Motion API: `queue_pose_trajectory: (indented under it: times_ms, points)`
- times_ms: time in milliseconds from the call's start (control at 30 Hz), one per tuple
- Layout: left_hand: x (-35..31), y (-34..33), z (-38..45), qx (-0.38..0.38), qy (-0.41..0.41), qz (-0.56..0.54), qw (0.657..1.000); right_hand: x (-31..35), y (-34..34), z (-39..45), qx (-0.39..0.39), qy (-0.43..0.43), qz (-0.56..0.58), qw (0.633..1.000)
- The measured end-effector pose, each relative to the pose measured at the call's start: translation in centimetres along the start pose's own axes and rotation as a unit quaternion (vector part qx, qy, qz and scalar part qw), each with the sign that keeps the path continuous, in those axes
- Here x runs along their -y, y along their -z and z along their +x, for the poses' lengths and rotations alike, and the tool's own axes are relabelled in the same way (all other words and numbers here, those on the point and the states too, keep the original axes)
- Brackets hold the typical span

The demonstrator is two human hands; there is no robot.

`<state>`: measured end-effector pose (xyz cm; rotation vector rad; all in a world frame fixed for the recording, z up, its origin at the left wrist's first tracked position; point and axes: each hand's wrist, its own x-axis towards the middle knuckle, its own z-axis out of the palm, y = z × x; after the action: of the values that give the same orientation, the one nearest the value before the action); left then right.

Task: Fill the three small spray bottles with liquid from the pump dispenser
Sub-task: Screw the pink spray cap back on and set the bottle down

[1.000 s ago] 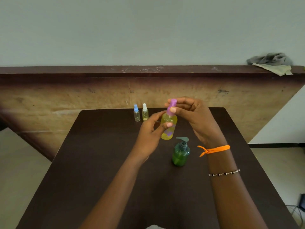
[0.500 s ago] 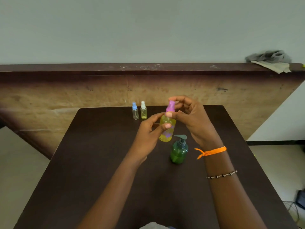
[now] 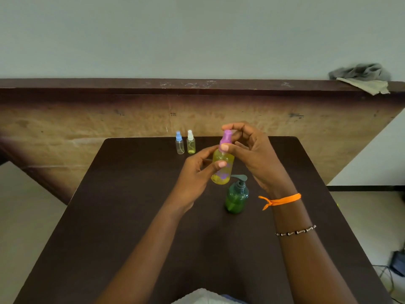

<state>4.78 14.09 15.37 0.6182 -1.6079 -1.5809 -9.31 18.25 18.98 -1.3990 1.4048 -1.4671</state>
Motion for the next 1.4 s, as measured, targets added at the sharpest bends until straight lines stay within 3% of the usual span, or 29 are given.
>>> queue_pose_trajectory:
  times_ms: [67,267,367,433,567,867,1133,1400]
  points:
    - [-0.2,0.0,-0.1,0.006,0.008,-0.011,1.000,0.0,0.1,0.1,-0.001,0.003,-0.017,1.000]
    - [0.0,0.9,-0.1,0.104,0.094,-0.152,0.978,0.0,1.6,0.2,0.184,-0.033,0.128,0.974]
    - [0.5,1.4,0.0,0.153,0.133,-0.179,0.963,-0.6,1.4,0.3,0.216,-0.047,0.165,0.961]
    - [0.6,1.6,0.0,0.155,0.141,-0.161,0.964,-1.2,1.2,0.5,0.195,-0.055,0.169,0.965]
    - [0.4,1.1,0.1,0.089,0.129,-0.066,0.985,-2.4,0.6,0.8,0.110,-0.067,0.178,0.976]
    - [2.4,-0.6,0.7,-0.016,0.069,0.054,0.996,-3.4,-1.2,0.4,-0.038,-0.105,0.142,0.984]
    - [3.8,-0.3,2.7,-0.052,0.043,0.116,0.991,-4.5,0.1,2.5,-0.013,-0.092,0.040,0.995]
    - [8.1,1.9,6.7,-0.131,0.180,0.117,0.968,-8.5,2.0,8.8,-0.047,-0.077,-0.098,0.991]
